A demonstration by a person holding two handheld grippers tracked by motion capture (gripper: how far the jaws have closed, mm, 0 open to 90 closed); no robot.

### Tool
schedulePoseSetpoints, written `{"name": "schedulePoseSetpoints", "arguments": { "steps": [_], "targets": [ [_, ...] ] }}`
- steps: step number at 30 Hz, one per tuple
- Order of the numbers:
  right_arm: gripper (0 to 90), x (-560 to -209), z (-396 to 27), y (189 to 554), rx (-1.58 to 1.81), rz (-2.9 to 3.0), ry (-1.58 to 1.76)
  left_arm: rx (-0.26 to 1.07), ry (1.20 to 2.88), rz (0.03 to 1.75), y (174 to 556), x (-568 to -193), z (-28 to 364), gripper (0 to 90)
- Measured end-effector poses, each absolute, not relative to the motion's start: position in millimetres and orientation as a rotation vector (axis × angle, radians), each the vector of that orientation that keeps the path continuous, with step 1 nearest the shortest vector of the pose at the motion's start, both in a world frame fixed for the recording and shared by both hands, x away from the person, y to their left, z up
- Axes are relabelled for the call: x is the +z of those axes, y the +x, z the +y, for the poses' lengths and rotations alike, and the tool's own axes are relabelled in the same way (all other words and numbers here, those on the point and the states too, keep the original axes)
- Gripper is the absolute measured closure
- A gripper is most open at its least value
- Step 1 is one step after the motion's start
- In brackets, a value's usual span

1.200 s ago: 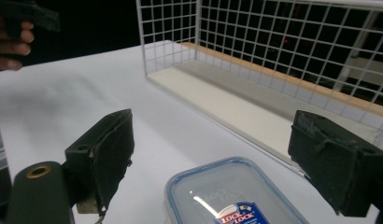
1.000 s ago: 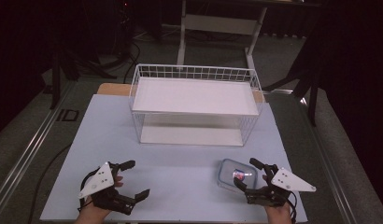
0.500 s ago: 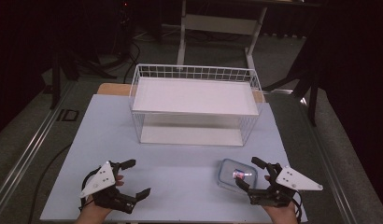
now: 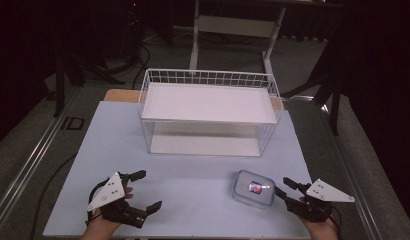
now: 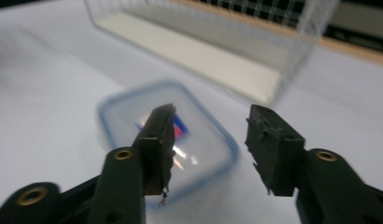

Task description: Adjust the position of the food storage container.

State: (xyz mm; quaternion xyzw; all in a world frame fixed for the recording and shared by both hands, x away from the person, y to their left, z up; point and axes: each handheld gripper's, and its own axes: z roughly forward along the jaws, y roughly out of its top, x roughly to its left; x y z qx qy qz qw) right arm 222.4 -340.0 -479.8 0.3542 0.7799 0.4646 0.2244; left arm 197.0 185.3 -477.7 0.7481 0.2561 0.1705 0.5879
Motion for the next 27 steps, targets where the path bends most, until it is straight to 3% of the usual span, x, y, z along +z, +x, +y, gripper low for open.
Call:
{"name": "schedulePoseSetpoints", "arguments": {
  "steps": [8,27],
  "targets": [
    [89.8,-510,-352,229,1.136,2.261,1.076,0.401,1.739,0.597,196,-477,186,0.6],
    [90.0,-522,-329,248,1.028,2.393,1.037,0.405,1.753,0.587,196,-477,185,0.6]
  ]
}}
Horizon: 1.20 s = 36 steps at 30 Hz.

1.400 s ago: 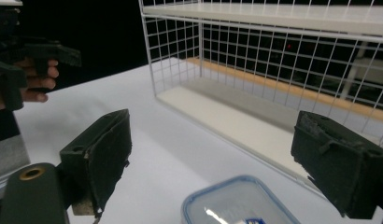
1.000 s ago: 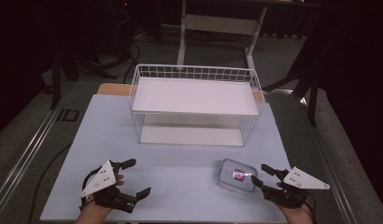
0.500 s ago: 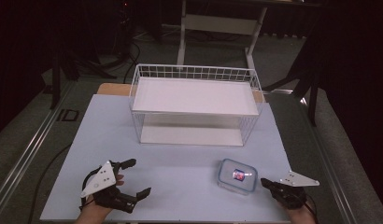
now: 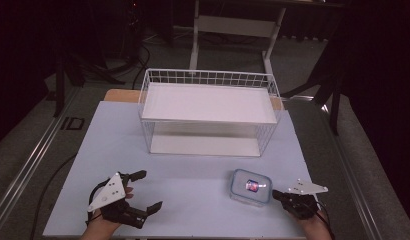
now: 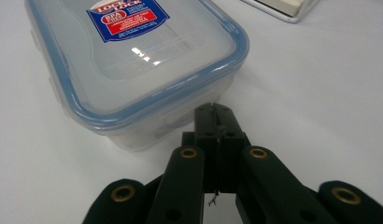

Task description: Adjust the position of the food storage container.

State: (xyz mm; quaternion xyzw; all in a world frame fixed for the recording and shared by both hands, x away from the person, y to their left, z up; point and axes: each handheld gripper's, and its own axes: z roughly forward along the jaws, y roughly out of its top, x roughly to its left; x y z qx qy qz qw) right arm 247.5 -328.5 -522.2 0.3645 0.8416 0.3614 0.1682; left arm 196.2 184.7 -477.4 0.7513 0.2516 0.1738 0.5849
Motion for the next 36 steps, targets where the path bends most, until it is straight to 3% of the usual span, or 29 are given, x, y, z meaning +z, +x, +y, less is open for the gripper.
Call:
{"name": "schedulePoseSetpoints", "arguments": {
  "steps": [20,36],
  "targets": [
    [90.0,-524,-280,278,1.065,2.458,0.954,0.41,1.76,0.591,195,-478,185,0.6],
    [90.0,-526,-271,279,1.042,2.48,0.955,0.415,1.758,0.61,194,-479,188,0.6]
  ]
}}
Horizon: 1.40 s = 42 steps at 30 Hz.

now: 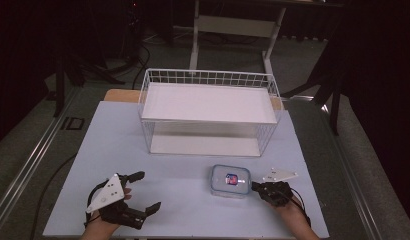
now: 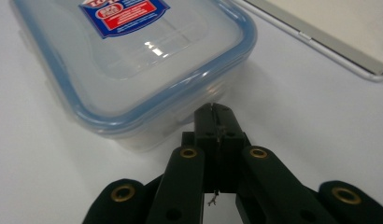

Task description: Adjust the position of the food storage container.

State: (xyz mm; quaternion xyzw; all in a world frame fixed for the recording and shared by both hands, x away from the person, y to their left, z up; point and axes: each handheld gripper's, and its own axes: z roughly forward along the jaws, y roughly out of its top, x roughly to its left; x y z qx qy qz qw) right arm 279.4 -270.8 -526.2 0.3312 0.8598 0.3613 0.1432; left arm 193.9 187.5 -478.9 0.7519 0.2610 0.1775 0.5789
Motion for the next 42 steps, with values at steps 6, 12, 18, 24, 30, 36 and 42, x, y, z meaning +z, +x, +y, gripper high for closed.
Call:
{"name": "schedulePoseSetpoints", "arguments": {
  "steps": [6,12,18,24,30,36,42],
  "targets": [
    [90.0,-526,-260,286,1.05,2.482,0.934,0.409,1.754,0.615,194,-479,188,0.6],
    [90.0,-527,-242,290,1.07,2.509,0.899,0.413,1.761,0.611,194,-479,187,0.6],
    [90.0,-527,-224,295,1.071,2.511,0.863,0.409,1.764,0.61,194,-480,187,0.6],
    [90.0,-529,-211,300,1.094,2.524,0.852,0.406,1.767,0.607,193,-480,187,0.6],
    [90.0,-529,-199,305,1.106,2.537,0.82,0.403,1.769,0.606,193,-480,187,0.6],
    [89.9,-528,-195,307,1.092,2.531,0.811,0.403,1.774,0.605,193,-480,187,0.6],
    [84.9,-522,-213,298,1.077,2.489,0.851,0.401,1.775,0.61,193,-481,186,0.6]
  ]
}}
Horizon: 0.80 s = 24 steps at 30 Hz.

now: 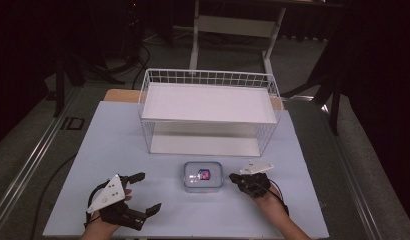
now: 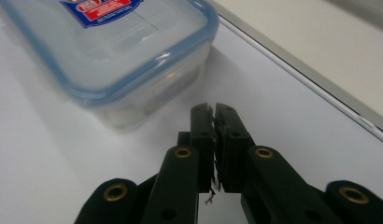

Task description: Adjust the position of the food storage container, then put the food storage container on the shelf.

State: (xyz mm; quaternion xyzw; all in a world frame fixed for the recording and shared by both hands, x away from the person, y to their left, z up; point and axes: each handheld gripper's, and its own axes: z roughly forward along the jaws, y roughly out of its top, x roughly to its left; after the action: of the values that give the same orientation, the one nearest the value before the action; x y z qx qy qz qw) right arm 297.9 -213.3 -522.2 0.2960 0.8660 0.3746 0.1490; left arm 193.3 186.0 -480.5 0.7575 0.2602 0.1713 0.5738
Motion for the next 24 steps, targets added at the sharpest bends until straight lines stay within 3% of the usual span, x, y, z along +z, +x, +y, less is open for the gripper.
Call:
{"name": "schedulePoseSetpoints", "arguments": {
  "steps": [3,7,9,14,18,24],
  "targets": [
    [70.8,-516,-222,289,1.098,2.473,0.871,0.401,1.789,0.611,194,-482,185,0.6],
    [42.8,-503,-228,276,1.192,2.432,0.885,0.395,1.795,0.618,194,-483,183,0.6],
    [22.5,-498,-230,271,1.23,2.411,0.885,0.44,1.842,0.629,195,-485,180,0.6],
    [11.9,-482,-231,261,1.304,2.382,0.852,0.42,1.845,0.664,197,-486,178,0.6],
    [11.9,-469,-227,250,1.313,2.281,0.805,0.369,1.825,0.671,198,-481,172,0.6],
    [19.0,-449,-227,241,1.392,2.195,0.739,0.31,1.825,0.63,199,-462,160,0.6]
  ]
}}
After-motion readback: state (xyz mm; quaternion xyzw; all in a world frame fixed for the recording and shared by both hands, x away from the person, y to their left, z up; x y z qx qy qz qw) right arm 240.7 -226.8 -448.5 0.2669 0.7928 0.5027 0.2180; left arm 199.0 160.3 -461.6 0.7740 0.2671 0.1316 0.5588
